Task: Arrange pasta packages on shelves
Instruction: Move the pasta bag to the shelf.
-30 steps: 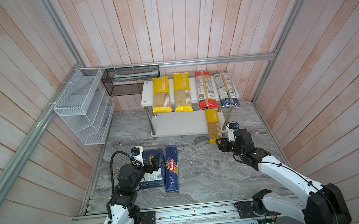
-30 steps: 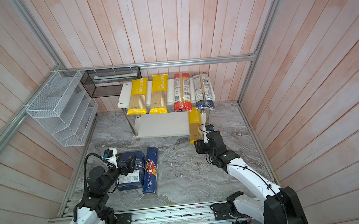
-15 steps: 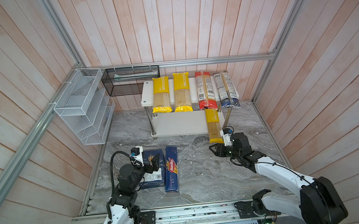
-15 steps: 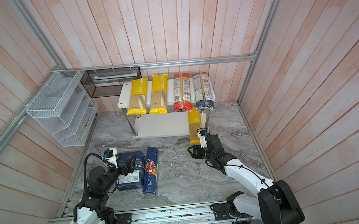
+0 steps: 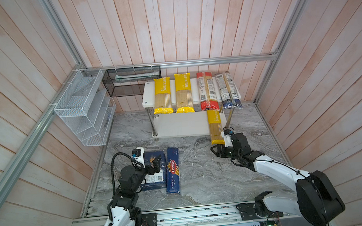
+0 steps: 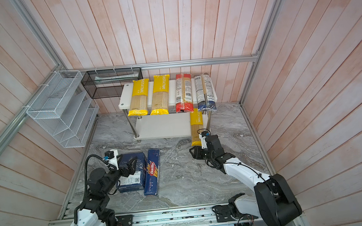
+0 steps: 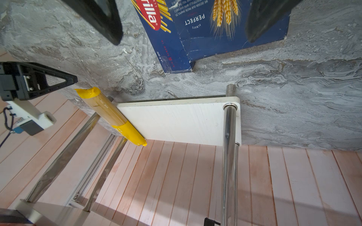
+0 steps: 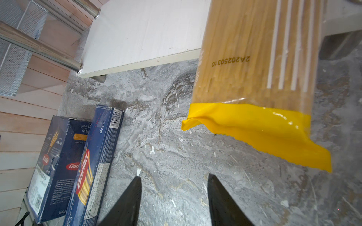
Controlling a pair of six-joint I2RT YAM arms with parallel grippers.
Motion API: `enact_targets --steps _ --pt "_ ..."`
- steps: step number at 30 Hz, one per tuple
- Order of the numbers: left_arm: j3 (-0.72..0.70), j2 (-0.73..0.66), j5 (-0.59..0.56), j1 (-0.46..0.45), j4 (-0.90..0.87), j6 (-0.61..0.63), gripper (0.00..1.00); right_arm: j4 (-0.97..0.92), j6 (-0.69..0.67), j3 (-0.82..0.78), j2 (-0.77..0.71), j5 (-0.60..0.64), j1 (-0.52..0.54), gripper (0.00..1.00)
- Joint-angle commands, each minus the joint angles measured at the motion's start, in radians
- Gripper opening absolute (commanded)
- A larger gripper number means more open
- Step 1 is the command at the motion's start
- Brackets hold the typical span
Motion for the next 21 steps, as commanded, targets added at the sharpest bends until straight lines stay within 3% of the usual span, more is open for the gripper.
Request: enact_targets --steps 1,21 --pt "0.006 -0.004 -0.013 0.003 0.014 0.011 1.0 0.033 -0.019 0.046 0.036 0.015 0.001 0.54" --pt "0.005 -0.002 -0.013 0.004 0.013 0.01 1.0 0.062 -0.04 0.133 0.162 0.051 -0.003 0.56"
